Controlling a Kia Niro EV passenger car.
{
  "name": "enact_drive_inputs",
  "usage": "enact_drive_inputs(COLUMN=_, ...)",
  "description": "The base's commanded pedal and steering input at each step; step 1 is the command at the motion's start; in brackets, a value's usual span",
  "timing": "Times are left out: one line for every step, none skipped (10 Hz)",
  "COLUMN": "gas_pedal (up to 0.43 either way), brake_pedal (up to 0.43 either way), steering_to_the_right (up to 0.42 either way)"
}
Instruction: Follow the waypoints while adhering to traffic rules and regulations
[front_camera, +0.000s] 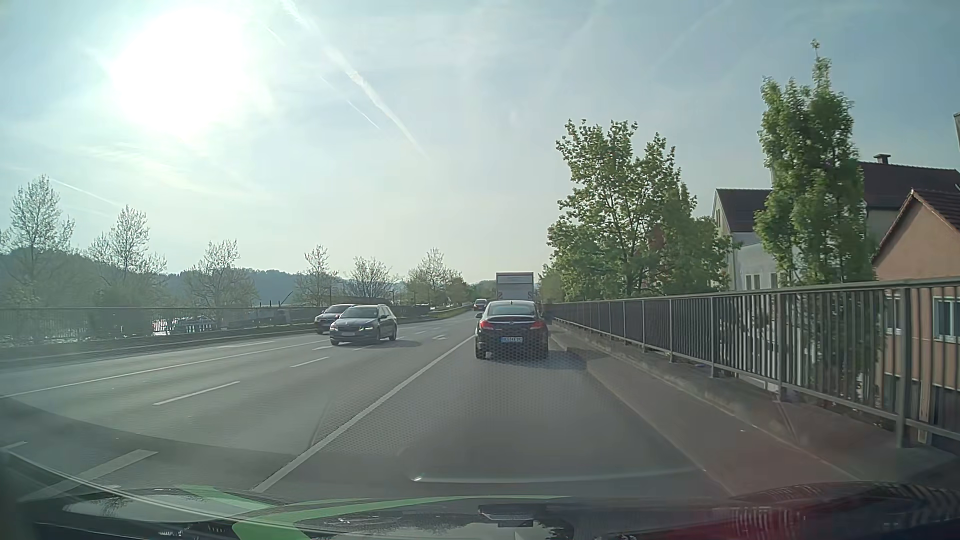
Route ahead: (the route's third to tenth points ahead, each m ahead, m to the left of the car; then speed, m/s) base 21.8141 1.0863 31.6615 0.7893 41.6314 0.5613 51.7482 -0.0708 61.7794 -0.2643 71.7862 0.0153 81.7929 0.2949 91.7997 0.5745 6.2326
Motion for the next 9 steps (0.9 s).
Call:
enact_drive_inputs(gas_pedal=0.15, brake_pedal=0.0, steering_to_the_right=0.001)
enact_drive_inputs(gas_pedal=0.15, brake_pedal=0.0, steering_to_the_right=0.001)
enact_drive_inputs(gas_pedal=0.15, brake_pedal=0.0, steering_to_the_right=0.001)
enact_drive_inputs(gas_pedal=0.15, brake_pedal=0.0, steering_to_the_right=0.001)
enact_drive_inputs(gas_pedal=0.138, brake_pedal=0.0, steering_to_the_right=0.001)
enact_drive_inputs(gas_pedal=0.11, brake_pedal=0.0, steering_to_the_right=0.001)
enact_drive_inputs(gas_pedal=0.087, brake_pedal=0.0, steering_to_the_right=0.001)
enact_drive_inputs(gas_pedal=0.087, brake_pedal=0.0, steering_to_the_right=0.001)
enact_drive_inputs(gas_pedal=0.079, brake_pedal=0.0, steering_to_the_right=0.001)
